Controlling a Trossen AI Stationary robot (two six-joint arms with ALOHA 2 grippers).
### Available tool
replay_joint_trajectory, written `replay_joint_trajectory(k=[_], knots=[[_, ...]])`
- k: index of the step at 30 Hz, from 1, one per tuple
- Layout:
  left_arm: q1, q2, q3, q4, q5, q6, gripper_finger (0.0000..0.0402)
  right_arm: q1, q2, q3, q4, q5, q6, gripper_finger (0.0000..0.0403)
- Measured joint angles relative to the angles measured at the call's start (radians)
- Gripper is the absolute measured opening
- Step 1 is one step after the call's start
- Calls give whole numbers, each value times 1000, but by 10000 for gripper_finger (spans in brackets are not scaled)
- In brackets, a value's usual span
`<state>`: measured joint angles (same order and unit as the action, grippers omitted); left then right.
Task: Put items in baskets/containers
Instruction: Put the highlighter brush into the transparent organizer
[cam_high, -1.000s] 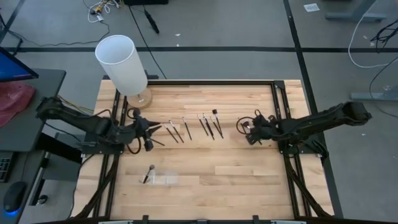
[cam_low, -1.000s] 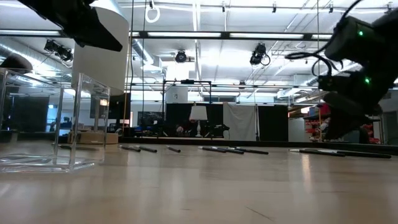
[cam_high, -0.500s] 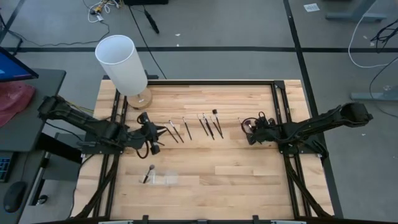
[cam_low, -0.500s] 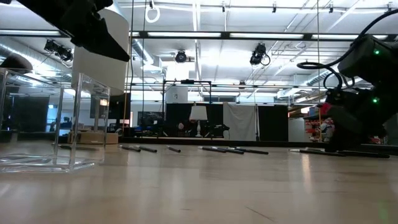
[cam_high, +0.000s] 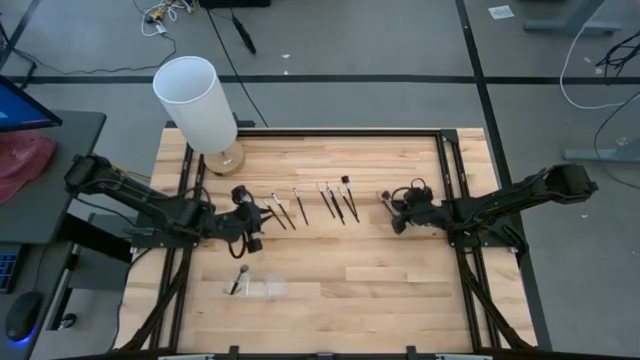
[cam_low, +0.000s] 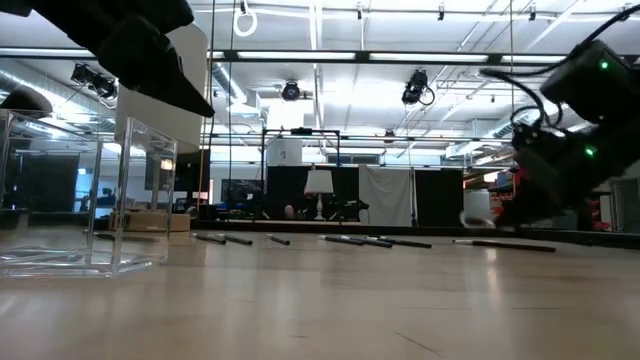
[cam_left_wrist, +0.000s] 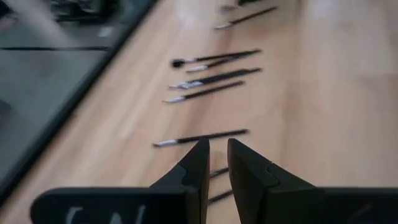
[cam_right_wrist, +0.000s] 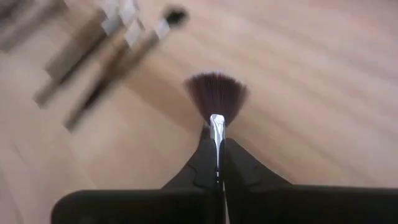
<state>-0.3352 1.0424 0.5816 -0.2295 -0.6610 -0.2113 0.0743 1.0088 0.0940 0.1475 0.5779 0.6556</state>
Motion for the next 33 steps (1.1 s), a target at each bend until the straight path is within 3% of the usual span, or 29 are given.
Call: replay_joint_trajectory(k=[4, 7, 12, 20, 23, 28, 33], knots=[[40, 0, 0, 62, 149, 44, 60, -7, 0, 0, 244, 17, -127, 8], [67, 0, 0, 143, 193, 100, 60, -7, 0, 1, 488, 12, -250, 8], [106, 34, 0, 304, 240, 200, 60, 7, 20, 20, 856, -108, -465, 8], [193, 239, 0, 640, 441, 279, 82, 54, 221, 272, 901, -260, -686, 8], [229, 323, 0, 792, 495, 287, 117, 61, 345, 386, 952, -340, -749, 8], [293, 423, 0, 1084, 673, 287, 194, 61, 538, 545, 1094, -484, -806, 8], [306, 469, 0, 1340, 692, 323, 235, 61, 662, 665, 1226, -587, -822, 9]])
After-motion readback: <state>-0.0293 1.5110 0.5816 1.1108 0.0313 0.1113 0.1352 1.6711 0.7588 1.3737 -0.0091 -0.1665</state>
